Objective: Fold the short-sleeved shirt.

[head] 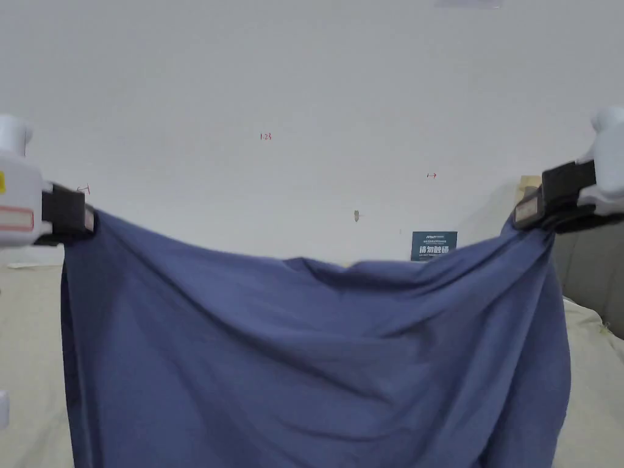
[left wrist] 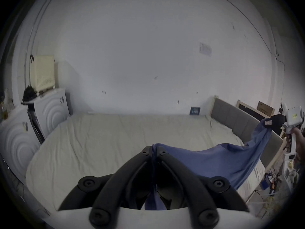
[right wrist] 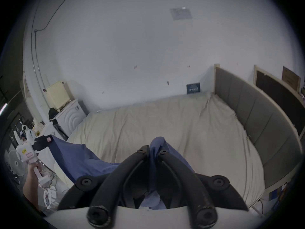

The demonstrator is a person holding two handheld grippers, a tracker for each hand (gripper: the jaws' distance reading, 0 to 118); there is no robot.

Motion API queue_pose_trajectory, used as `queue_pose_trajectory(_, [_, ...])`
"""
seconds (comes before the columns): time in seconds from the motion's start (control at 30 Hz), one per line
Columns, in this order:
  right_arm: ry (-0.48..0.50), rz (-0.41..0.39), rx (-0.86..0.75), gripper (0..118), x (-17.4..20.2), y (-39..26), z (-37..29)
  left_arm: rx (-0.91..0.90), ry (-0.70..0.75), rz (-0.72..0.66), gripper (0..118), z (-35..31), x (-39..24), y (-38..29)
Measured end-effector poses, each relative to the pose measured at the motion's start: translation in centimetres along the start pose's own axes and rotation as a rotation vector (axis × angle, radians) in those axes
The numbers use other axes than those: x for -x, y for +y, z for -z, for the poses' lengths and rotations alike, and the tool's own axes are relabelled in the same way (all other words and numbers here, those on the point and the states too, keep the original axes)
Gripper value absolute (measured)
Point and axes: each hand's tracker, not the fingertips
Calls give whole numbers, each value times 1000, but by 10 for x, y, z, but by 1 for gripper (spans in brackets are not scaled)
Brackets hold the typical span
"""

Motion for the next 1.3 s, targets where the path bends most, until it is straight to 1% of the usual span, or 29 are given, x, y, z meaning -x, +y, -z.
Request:
queue_pose_trajectory(0.1, [-30,-26,-79,6,14,31,-9,-53,22,51,3,1,-5,35])
queue_pose_trajectory(0.2, [-45,-50,-132,6,29,59,-8,-97,68,41,3,9,-3,64])
queue_pose_trajectory(0.27, [-56,-66,-162,6,39,77,-1,-104,85,14,3,17,2,81])
queue_pose_trajectory(0.37, [-69,-80,-189,6,50,102,19,-126,124,13,3,34,9,101])
queue_pose_trajectory(0.43, [-84,-75,-236,6,61,109,29,-135,145,-3,3,46,14,111])
queue_pose_trajectory(0.53, [-78,-58,-256,6,72,122,47,-136,148,-34,3,64,22,128])
queue_pose_trajectory(0.6, [-88,-68,-267,6,69,141,70,-158,149,-48,3,80,28,139])
queue_pose_trajectory(0.7, [-108,-96,-298,6,71,158,92,-182,152,-30,3,99,30,151])
queue_pose_trajectory(0.87, [-119,-96,-339,6,67,166,126,-220,150,-15,3,131,33,154])
queue_pose_trajectory(1.0, [-132,-133,-328,6,62,139,152,-218,115,-19,3,150,32,123])
queue_pose_trajectory(1.07, [-129,-128,-298,6,55,113,165,-171,113,-10,3,159,30,94])
queue_pose_trajectory(1.17, [-85,-76,-210,6,38,50,184,-68,55,-18,3,170,25,30])
queue_pose_trajectory(1.23, [-36,-81,-151,6,25,-9,192,-5,69,5,3,172,17,-25])
queue_pose_trajectory(1.27, [-38,-98,-132,6,20,-38,193,8,57,-6,3,169,16,-51])
queue_pose_trajectory(1.3, [-35,-111,-106,6,15,-69,195,27,9,-22,3,168,14,-78])
